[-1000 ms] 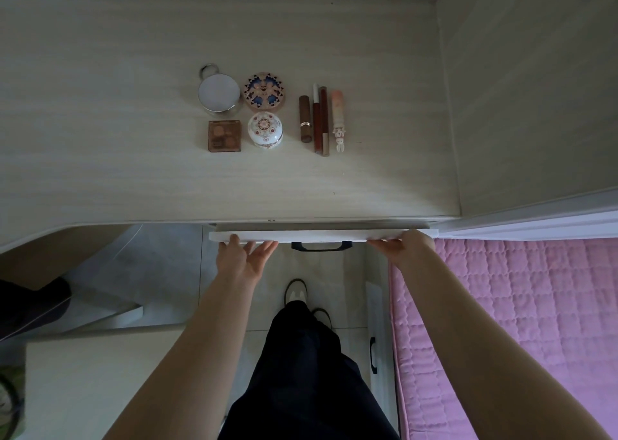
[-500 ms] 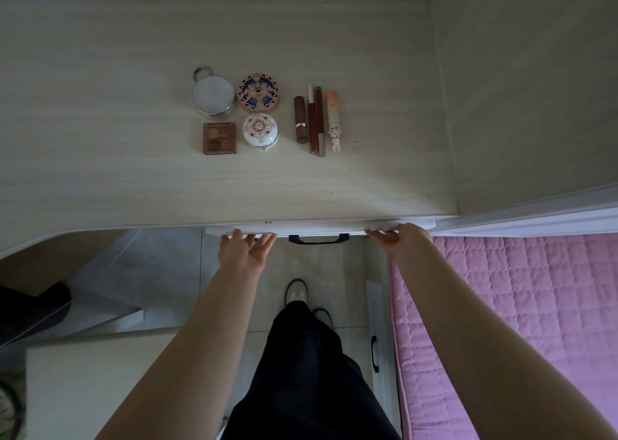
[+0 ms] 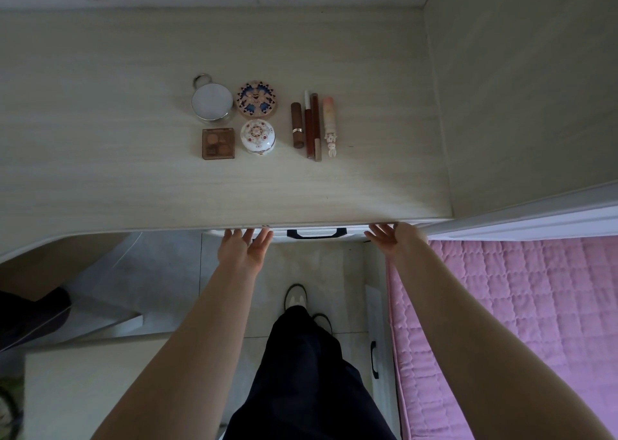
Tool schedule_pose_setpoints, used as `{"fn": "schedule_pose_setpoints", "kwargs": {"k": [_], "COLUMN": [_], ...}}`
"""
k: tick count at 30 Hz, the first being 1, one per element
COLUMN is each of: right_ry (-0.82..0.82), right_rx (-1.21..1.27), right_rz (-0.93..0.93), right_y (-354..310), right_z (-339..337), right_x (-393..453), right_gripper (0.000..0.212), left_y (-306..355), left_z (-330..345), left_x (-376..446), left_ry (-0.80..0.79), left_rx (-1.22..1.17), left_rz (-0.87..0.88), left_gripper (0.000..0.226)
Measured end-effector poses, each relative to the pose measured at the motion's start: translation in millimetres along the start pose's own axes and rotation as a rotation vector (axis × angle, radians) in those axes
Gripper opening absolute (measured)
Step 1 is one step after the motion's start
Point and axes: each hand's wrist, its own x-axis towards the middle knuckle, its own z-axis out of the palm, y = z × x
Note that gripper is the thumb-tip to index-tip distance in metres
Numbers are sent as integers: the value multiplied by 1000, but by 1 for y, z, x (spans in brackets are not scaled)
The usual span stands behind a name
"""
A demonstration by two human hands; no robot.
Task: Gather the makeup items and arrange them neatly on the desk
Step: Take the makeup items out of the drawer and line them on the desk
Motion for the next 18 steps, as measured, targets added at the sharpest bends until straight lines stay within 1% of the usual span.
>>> {"fn": "schedule_pose_setpoints", "kwargs": {"k": [2,3,4,6,7,8,11,15,16,18], "right_ry": [-54,-77,-96,-134,-148,-159,-187,-103,-112,-140], "right_rx": [-100,-192,-279,-365,-402,-447,-611,-985,-1049,-1117], "right_rz": [-29,-57,-91,-146,-176,-209,-336,-568,-618,-669], "right_y": [2,4,5,7,9,10,20,34,37,46], "right_z": [-6,-9,-13,-20,-23,-27,-43,-75,-85,-105], "right_x": [-3,-9,-14,-24,-28,-33,-49,-73,-80,-95], "right_gripper": [43,43,43,42,41,40,41,43,43,42], "left_y": [-1,-2,-4,-9,-11,-14,-27,-56,-64,-78], "left_z": [-4,-6,-9,-13,-13,-13,-17,-26,-29,-37], "left_x": [-4,-9,-12,-24,-29,-34,-54,-84,-90,-100], "left_ry": [-10,-17,-32,-84,-100,-104,-107,-206,-241,-328], "left_rx": [55,87,125,225,263,306,502,814,904,1172], "left_rz": [6,13,24,40,40,43,102,271,330,504], "left_gripper": [42,39,35,22,19,19,30,17,16,20]}}
